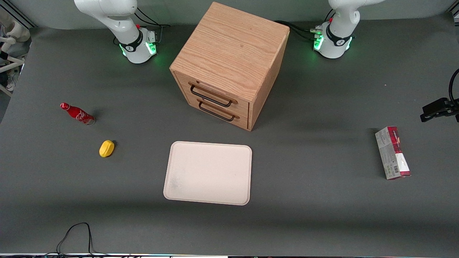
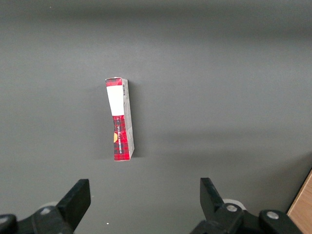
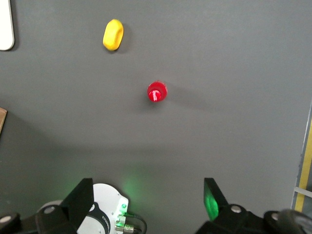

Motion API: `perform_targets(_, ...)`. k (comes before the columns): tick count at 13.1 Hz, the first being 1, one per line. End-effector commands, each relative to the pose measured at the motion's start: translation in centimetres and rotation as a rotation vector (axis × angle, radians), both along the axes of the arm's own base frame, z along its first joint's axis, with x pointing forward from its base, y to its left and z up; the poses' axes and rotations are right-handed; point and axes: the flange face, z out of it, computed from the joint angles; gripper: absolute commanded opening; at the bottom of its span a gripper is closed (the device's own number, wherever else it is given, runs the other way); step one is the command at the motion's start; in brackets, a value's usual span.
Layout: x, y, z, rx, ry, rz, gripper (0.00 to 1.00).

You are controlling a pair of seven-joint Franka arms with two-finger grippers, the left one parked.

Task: Place coke bottle on tray
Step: 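Lower the open right gripper over the red bottle's body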

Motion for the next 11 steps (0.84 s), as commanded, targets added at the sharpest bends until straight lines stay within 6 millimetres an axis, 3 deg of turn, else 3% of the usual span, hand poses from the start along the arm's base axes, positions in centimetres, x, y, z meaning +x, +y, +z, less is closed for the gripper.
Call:
perform_targets(1, -0.6, 0.7, -0.7, -0.024, -0.011, 0.011, 1.00)
perform_targets(3, 0.0, 0.6, -2.0, -0.028, -0.004, 0.014, 1.00)
perform_targets(8, 1.2, 1.5, -8.9, -0.037, -0.040, 0.046, 1.00)
perform_targets(11, 1.6, 0.6, -13.3, -0.037, -0.051, 0.038, 1.00)
